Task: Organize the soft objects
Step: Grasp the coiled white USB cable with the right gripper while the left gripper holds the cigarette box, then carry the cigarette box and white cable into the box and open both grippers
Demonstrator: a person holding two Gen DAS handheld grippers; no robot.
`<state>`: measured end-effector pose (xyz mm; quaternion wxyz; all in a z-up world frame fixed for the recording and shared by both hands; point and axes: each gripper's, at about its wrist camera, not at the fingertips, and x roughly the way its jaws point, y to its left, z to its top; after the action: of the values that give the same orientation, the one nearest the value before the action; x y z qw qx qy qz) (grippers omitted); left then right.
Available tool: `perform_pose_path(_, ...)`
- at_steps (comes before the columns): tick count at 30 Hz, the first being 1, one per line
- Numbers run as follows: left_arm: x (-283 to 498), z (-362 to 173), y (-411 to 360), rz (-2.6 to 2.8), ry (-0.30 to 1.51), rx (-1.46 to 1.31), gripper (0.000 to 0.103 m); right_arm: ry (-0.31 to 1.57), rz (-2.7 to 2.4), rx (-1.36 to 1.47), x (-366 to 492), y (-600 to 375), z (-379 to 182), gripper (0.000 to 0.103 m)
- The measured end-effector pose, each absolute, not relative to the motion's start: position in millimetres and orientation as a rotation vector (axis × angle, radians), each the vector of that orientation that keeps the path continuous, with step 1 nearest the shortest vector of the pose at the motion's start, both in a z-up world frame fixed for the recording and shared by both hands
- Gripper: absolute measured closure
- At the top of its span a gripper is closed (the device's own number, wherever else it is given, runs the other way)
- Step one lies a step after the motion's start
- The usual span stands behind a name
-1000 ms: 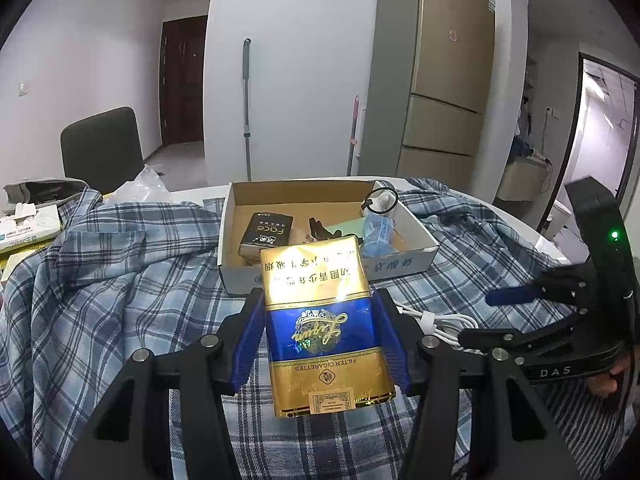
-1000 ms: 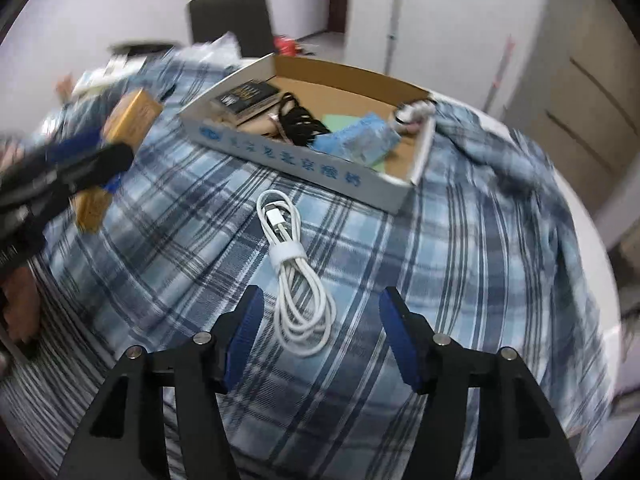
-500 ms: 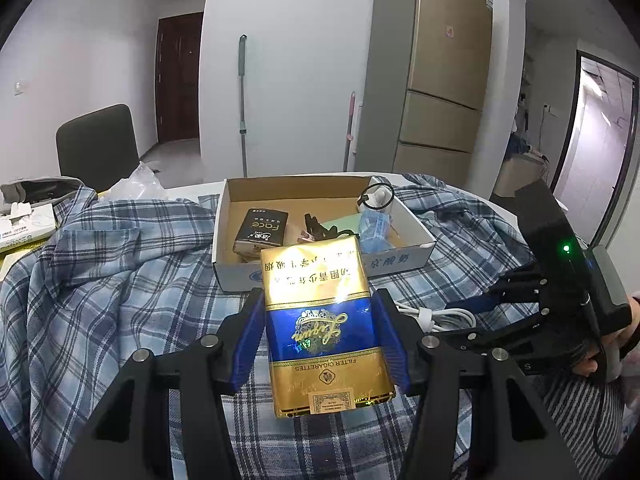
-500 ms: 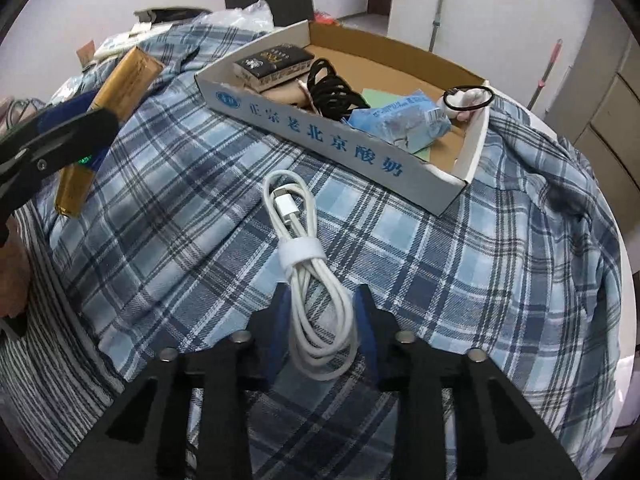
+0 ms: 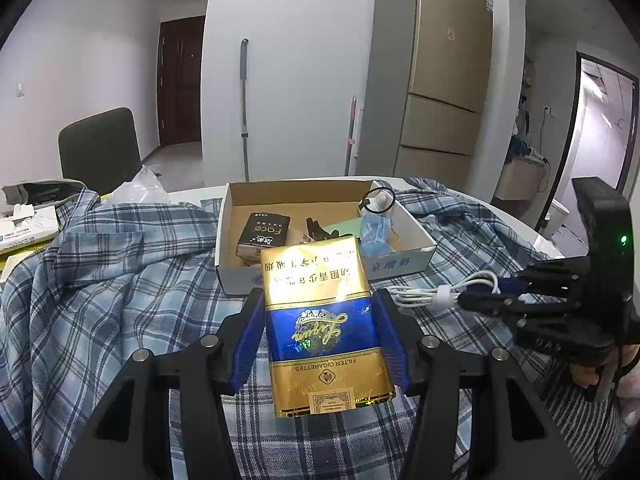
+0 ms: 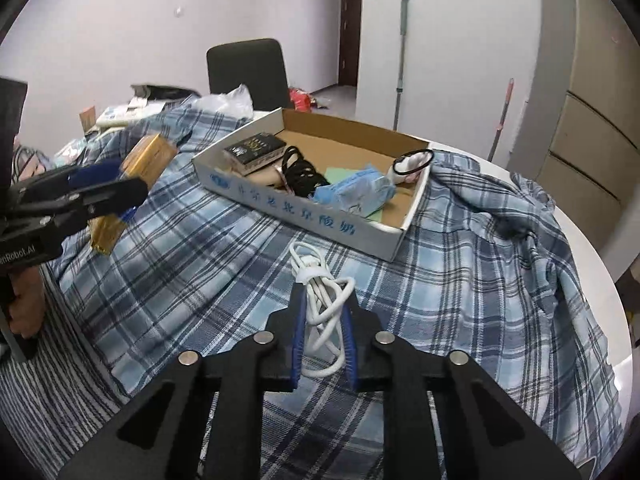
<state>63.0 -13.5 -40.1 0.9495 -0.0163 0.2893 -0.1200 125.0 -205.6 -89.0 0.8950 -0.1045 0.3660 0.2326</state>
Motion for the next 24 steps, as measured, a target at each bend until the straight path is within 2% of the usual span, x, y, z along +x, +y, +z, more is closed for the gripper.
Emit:
perform_pose_path(8, 62, -39, -16, -0.237, 0.580, -0.019, 0.047, 0.896, 0.450, -0.308, 135, -192, -107, 0.088)
perform_pose_path(13, 62, -39, -17, -0.240, 0.583, -0.018, 0.047, 0.943, 0.437, -0.371, 134, -192, -104, 0.077)
perform_pose_path(15, 63, -40, -17, -0.244, 0.588, -0.018, 0.047, 0.950, 0.426, -0.417, 132, -191, -103, 0.061)
perform_pose_path(16, 63, -40, -17, -0.245, 0.588, -0.020, 0.047, 0.940, 0.435, -0.413, 132, -192, -101, 0.060)
perform_pose_path(19, 63, -40, -17, -0.244, 0.588, -0.018, 0.047, 0.914, 0.491, -0.363, 137, -192, -93, 0.060)
perform_pose_path(20, 63, -40, -17, -0.245, 0.588, -0.017, 0.047, 0.907, 0.507, -0.353, 140, -191, -93, 0.061)
perform_pose_path(21, 63, -40, -17, -0.245, 0.588, -0.017, 0.047, 0.900, 0.520, -0.344, 144, -188, -94, 0.067)
perform_pose_path(24, 63, -40, -17, -0.244, 0.585, -0.018, 0.047, 0.927, 0.497, -0.347, 155, -180, -107, 0.071)
